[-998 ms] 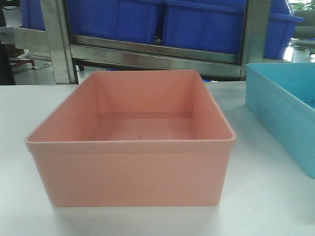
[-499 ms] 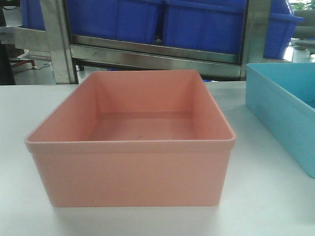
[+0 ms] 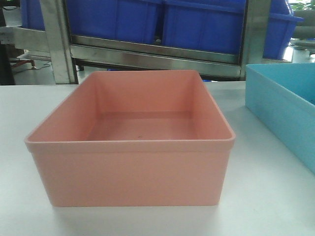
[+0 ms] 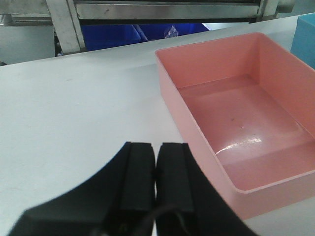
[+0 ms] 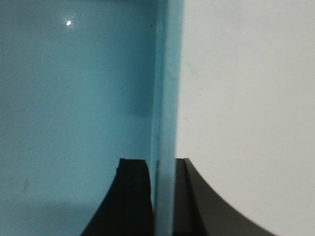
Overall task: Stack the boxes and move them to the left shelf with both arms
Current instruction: 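Lift the light-blue bin with the right gripper over the pink bin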
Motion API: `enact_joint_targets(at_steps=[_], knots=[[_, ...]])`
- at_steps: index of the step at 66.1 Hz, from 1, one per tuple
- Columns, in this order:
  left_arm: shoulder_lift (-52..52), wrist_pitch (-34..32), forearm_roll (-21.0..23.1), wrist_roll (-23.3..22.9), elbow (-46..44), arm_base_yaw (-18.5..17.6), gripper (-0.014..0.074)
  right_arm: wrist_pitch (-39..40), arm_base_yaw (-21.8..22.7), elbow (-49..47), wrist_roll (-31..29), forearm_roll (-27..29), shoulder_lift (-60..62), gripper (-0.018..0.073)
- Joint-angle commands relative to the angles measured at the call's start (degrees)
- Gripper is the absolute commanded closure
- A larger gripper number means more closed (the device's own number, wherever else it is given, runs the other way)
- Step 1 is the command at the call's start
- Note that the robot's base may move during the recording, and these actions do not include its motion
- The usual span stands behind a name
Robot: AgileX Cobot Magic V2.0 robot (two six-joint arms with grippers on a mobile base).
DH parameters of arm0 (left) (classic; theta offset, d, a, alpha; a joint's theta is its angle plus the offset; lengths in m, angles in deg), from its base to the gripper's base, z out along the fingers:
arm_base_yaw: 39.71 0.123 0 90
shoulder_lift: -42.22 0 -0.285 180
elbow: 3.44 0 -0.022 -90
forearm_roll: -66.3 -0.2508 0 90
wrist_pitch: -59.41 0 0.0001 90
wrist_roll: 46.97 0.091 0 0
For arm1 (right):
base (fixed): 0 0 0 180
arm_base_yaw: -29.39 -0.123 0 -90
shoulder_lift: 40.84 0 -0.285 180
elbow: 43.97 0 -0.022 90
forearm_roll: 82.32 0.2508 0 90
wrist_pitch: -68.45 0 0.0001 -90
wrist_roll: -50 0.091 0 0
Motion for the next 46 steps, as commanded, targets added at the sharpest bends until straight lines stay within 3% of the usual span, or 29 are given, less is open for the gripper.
enact_joint_targets(at_steps=[1, 13, 35, 46], knots=[[-0.08, -4.82, -0.29, 0.02, -1.60, -0.42, 0.0605, 1.70, 0.24, -1.73, 1.18, 0.29, 4.61, 0.0502], [-0.08, -4.82, -0.29, 0.02, -1.60, -0.42, 0.0605, 1.72, 0.24, -1.73, 4.67, 1.79, 8.38, 0.0502], [-0.08, -4.82, -0.29, 0.02, -1.60, -0.42, 0.0605, -1.76, -0.11, -1.73, 9.63, 10.17, 22.18, 0.0502], [-0.08, -4.82, -0.29, 0.02, -1.60, -0.42, 0.0605, -6.20, -3.21, -1.73, 14.98, 11.55, 29.44, 0.0502]])
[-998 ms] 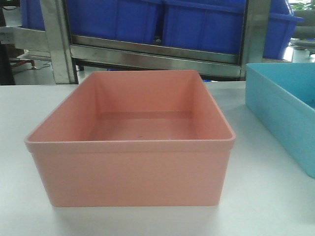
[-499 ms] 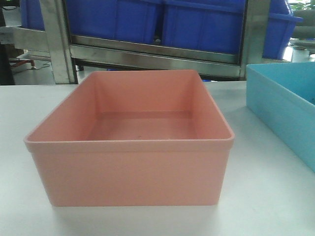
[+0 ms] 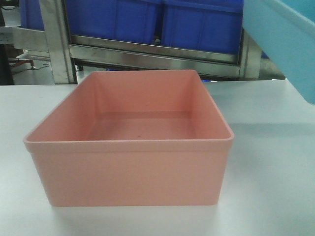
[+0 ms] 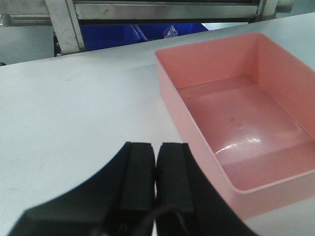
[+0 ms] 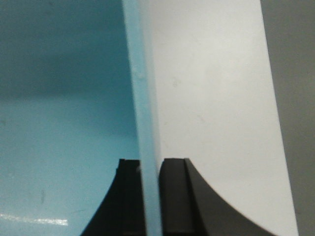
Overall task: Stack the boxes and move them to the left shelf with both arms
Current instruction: 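Lift the light-blue bin with the right gripper over the pink bin, then lower the light-blue bin into the pink bin and release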
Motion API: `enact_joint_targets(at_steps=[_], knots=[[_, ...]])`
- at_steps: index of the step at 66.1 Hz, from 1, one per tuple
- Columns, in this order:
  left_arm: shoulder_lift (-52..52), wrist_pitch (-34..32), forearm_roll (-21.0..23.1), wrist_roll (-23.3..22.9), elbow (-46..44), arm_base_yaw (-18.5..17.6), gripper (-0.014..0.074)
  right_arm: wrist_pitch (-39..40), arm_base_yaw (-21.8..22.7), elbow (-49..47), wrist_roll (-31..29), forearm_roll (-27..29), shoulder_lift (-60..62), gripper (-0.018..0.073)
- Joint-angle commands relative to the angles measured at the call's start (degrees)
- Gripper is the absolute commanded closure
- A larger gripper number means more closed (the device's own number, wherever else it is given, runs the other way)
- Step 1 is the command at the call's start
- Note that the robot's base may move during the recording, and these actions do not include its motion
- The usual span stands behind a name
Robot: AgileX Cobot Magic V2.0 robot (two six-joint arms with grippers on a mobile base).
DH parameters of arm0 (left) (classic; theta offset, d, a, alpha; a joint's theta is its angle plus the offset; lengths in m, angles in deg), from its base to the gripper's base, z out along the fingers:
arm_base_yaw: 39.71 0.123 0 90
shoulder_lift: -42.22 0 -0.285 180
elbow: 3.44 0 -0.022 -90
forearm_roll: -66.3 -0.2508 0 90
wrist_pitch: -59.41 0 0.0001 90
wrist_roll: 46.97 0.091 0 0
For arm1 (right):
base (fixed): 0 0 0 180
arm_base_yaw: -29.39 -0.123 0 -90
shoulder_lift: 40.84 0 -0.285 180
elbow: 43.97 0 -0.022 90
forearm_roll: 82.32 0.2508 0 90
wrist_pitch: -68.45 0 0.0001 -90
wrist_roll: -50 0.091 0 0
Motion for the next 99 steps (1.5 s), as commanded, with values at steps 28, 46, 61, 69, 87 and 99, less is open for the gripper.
enact_joint_targets(at_steps=[28, 46, 61, 69, 87, 99], knots=[[-0.08, -4.93, -0.29, 0.02, -1.60, -0.42, 0.0605, -4.26, -25.89, -1.73, 37.78, -9.72, 16.20, 0.0502], [-0.08, -4.93, -0.29, 0.02, -1.60, -0.42, 0.0605, -1.25, -45.55, -1.73, 63.60, -29.98, 14.49, 0.0502], [-0.08, -4.93, -0.29, 0.02, -1.60, -0.42, 0.0605, 0.60, -52.55, -1.73, 70.59, -33.92, 8.97, 0.0502], [-0.08, -4.93, -0.29, 0.02, -1.60, -0.42, 0.0605, 0.49, -53.70, -1.73, 70.59, -33.64, 5.58, 0.0502], [-0.08, -4.93, -0.29, 0.02, -1.60, -0.42, 0.0605, 2.05, -55.03, -1.73, 68.62, -31.27, -0.03, 0.0502], [-0.08, -4.93, -0.29, 0.02, -1.60, -0.42, 0.0605, 2.85, -55.31, -1.61, 68.62, -31.27, -1.95, 0.0502]])
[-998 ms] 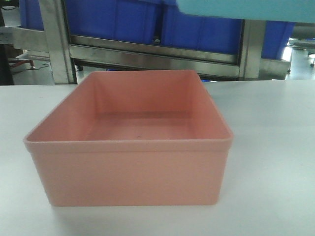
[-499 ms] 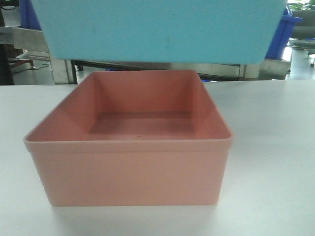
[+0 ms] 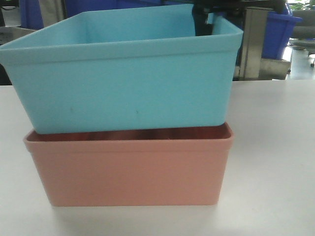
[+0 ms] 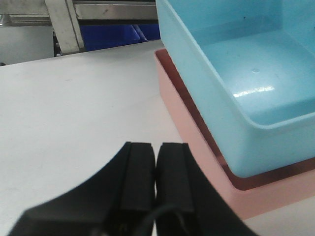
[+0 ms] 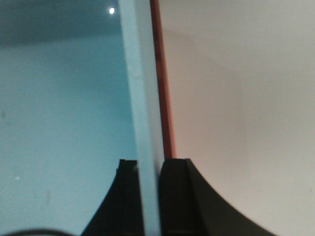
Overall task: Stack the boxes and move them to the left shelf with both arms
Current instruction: 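Lower the light-blue bin into the pink bin and release, then lower both grippers inside the light-blue bin onto its side walls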
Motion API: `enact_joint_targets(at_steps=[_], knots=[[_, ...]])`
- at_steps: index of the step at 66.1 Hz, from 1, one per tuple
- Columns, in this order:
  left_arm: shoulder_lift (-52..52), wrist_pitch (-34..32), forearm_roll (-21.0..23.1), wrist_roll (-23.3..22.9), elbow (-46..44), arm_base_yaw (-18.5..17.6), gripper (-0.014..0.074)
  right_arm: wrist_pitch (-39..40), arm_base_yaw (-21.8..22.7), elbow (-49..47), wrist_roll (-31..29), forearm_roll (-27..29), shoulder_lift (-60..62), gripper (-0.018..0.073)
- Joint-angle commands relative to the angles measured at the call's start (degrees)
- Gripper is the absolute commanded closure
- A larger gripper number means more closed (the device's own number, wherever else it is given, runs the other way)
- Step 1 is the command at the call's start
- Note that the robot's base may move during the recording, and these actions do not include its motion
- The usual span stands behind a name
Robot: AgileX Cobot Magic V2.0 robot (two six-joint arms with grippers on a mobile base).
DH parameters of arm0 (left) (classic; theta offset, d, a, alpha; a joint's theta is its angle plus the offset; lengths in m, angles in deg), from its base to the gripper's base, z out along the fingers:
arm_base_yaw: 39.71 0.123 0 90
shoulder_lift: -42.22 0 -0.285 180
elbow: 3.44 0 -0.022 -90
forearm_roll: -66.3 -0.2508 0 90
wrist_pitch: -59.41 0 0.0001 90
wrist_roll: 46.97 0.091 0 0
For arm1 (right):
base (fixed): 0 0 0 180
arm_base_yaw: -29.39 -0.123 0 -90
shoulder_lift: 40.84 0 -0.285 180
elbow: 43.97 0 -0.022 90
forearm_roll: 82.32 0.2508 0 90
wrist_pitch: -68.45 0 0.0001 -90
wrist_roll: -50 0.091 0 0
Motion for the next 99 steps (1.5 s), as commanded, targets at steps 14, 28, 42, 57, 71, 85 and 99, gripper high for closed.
enact_joint_targets(at_steps=[14, 28, 42, 57, 71, 85, 99], knots=[[-0.08, -4.93, -0.29, 0.02, -1.60, -0.42, 0.0605, 5.09, -0.09, -1.43, -0.08, -0.14, 0.90, 0.0502], [-0.08, -4.93, -0.29, 0.02, -1.50, -0.42, 0.0605, 4.86, -0.09, -1.02, -0.12, -0.14, -0.60, 0.0502], [-0.08, -4.82, -0.29, 0.02, -1.50, -0.42, 0.0605, 4.81, -0.09, -1.02, -1.10, -1.32, -0.79, 0.0500], [-0.08, -4.82, -0.29, 0.02, -1.50, -0.42, 0.0605, 4.43, -0.09, -1.15, -4.61, -1.40, -0.79, 0.0189], [-0.08, -4.82, 0.10, 0.02, -1.50, -0.42, 0.0593, 2.75, -0.09, -1.23, -7.85, -1.40, -0.79, -0.0062], [-0.40, -4.72, 0.90, -0.09, -2.86, -0.42, 0.0473, 0.96, -0.09, -1.23, -10.60, -1.40, -0.79, -0.0053], [-8.08, -2.60, 2.36, -0.09, -9.93, -0.42, 0.0186, 0.70, -0.09, -1.23, -12.95, -1.40, -0.79, -0.0053]])
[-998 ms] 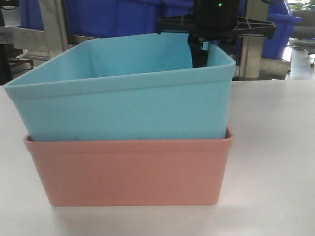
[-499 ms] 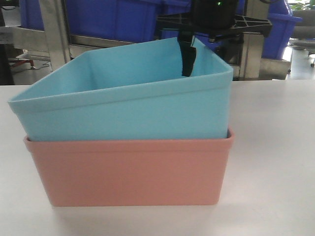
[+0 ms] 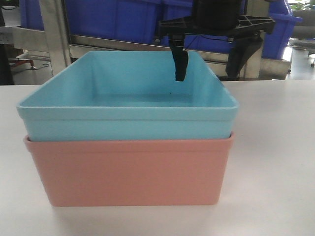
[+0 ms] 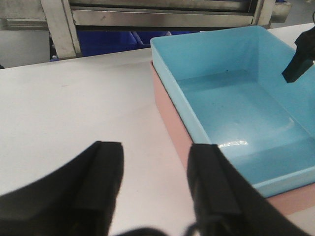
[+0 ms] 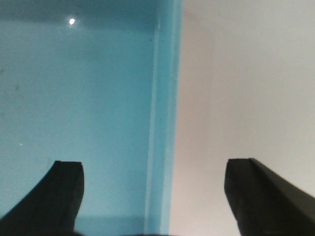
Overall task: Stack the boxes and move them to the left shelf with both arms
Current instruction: 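Lower both grippers inside the light-blue bin onto its side walls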
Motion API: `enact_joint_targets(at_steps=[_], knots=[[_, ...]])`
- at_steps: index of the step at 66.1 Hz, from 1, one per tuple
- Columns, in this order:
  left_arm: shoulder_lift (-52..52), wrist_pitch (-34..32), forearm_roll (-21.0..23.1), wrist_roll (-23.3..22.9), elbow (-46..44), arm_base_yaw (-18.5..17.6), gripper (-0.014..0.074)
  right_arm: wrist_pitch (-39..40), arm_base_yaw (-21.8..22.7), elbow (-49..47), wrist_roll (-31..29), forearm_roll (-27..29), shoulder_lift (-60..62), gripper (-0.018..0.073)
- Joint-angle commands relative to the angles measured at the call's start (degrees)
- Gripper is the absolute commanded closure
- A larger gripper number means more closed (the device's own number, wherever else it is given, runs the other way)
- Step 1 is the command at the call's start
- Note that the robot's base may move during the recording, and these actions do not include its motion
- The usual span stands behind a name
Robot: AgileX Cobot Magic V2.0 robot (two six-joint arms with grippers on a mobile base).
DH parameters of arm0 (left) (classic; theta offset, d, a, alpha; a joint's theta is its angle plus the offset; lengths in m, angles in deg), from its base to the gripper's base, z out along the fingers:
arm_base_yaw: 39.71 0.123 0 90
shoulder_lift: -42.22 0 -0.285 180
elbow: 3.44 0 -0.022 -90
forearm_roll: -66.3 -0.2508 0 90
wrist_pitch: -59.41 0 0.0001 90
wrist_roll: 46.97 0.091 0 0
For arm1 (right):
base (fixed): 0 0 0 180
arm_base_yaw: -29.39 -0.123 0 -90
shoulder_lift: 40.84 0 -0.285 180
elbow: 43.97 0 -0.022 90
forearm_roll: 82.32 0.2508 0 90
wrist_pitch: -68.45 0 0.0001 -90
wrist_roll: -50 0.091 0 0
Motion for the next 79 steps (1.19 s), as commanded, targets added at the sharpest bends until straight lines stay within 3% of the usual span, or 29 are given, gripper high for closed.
enact_joint_targets(at_steps=[1, 11, 22, 49, 66, 79], knots=[[-3.91, -2.95, 0.56, -0.09, -4.96, -0.42, 0.0180, 1.05, -0.07, -2.07, -1.92, -1.33, 3.65, -0.0053], [-13.59, 1.21, 4.39, -0.09, -12.38, -0.42, 0.0132, 0.88, -0.07, -2.07, -2.31, -1.33, 3.65, -0.0053], [-26.02, 11.01, 9.63, -0.09, -24.49, -0.42, 0.0132, 0.72, -0.07, -2.07, -2.88, -1.33, 3.71, -0.0053], [-56.68, 31.33, 9.57, -0.51, -52.36, -0.42, 0.0134, 1.87, -0.07, -2.07, -2.98, -0.84, 3.75, -0.0053], [-69.00, 31.82, 7.90, -6.18, -57.12, -0.42, 0.0136, 4.06, -0.07, -2.07, -2.98, -0.12, 3.63, -0.0053], [-74.19, 30.77, 8.23, -6.46, -57.24, -0.42, 0.0136, 4.59, -0.07, -2.00, -3.29, -0.11, 1.89, -0.0053]])
